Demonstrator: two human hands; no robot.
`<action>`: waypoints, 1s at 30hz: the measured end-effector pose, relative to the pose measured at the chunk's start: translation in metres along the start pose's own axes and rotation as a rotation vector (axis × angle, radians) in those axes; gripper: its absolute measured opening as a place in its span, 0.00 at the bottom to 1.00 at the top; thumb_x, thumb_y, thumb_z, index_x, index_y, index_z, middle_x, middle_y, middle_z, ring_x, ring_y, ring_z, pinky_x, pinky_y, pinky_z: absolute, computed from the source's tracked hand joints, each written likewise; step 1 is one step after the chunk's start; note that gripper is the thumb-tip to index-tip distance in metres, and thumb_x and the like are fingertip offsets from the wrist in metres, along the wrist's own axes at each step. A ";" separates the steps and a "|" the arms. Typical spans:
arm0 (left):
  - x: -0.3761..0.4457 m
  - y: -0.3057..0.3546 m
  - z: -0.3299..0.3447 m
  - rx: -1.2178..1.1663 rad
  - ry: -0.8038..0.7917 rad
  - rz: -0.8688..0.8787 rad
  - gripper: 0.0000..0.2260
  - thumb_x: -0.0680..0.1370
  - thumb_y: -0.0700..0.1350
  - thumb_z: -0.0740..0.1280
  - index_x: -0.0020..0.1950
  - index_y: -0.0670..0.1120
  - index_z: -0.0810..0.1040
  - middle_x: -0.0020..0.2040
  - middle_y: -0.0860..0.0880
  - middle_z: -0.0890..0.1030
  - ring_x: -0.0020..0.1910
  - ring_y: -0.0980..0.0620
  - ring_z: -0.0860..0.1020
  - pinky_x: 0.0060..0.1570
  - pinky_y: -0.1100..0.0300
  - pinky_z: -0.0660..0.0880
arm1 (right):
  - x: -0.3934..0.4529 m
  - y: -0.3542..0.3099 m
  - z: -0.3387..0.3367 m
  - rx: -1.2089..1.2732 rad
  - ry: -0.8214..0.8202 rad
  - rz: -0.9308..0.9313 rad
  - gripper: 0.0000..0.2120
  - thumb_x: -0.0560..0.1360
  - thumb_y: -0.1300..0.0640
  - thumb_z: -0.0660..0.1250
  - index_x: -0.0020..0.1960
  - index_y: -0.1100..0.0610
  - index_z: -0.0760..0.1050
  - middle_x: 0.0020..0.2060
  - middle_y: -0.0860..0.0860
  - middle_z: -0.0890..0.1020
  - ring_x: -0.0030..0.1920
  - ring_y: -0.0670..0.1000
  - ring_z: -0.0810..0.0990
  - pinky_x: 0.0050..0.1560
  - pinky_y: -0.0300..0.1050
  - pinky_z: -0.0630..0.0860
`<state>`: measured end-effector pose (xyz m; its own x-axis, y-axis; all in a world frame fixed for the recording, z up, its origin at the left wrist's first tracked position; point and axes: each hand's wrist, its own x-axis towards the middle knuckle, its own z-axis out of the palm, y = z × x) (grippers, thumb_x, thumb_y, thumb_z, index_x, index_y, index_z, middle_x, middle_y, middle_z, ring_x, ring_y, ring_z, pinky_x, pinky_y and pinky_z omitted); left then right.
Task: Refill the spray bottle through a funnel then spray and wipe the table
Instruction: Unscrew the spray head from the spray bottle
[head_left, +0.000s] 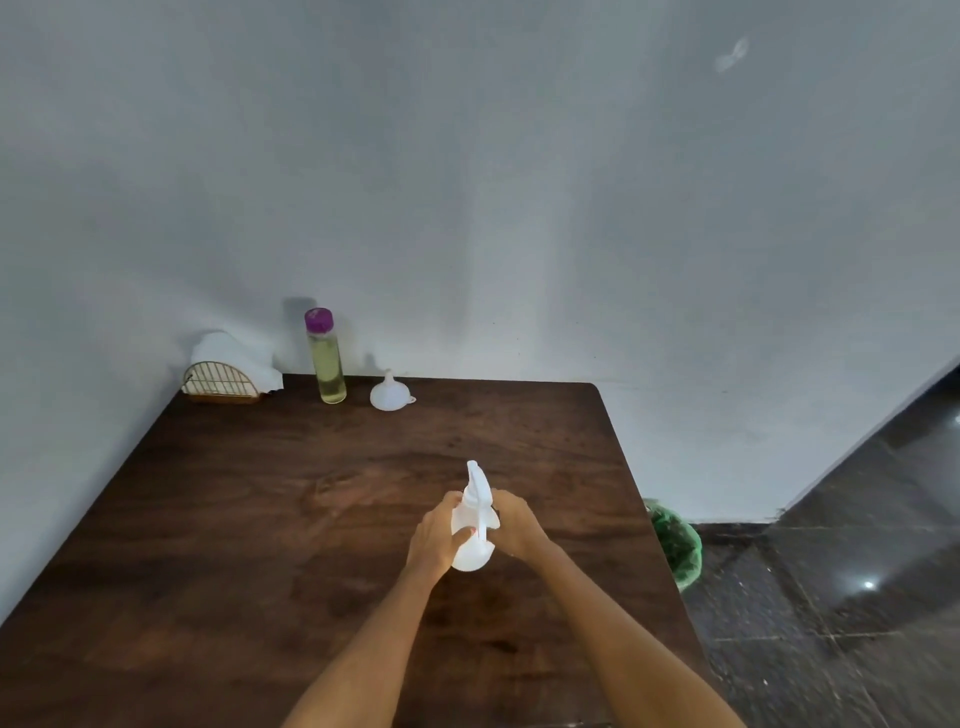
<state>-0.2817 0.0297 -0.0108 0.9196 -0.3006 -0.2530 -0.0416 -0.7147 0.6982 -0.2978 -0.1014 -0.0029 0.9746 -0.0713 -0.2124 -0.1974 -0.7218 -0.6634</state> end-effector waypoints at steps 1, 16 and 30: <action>0.001 0.000 0.001 -0.009 0.004 0.006 0.22 0.77 0.52 0.66 0.68 0.48 0.66 0.66 0.48 0.75 0.63 0.48 0.75 0.62 0.58 0.72 | -0.001 0.001 -0.003 0.029 0.033 -0.013 0.14 0.75 0.56 0.66 0.60 0.59 0.76 0.56 0.55 0.81 0.54 0.54 0.80 0.57 0.44 0.78; 0.008 -0.018 0.014 -0.139 0.013 0.071 0.09 0.76 0.44 0.67 0.54 0.42 0.77 0.55 0.45 0.81 0.56 0.45 0.79 0.52 0.59 0.74 | -0.007 -0.017 0.039 0.417 0.618 0.054 0.12 0.66 0.58 0.76 0.47 0.61 0.80 0.42 0.52 0.83 0.40 0.47 0.79 0.39 0.32 0.75; 0.011 -0.023 0.016 -0.156 -0.047 0.070 0.25 0.75 0.54 0.67 0.69 0.45 0.70 0.64 0.45 0.77 0.63 0.43 0.75 0.63 0.46 0.72 | -0.005 0.001 -0.019 0.623 -0.053 -0.015 0.07 0.74 0.64 0.68 0.51 0.62 0.81 0.45 0.51 0.83 0.44 0.48 0.83 0.48 0.38 0.80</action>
<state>-0.2772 0.0324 -0.0400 0.8972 -0.3779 -0.2288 -0.0401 -0.5853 0.8098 -0.3007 -0.1142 0.0111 0.9743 -0.0188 -0.2244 -0.2240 -0.1840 -0.9571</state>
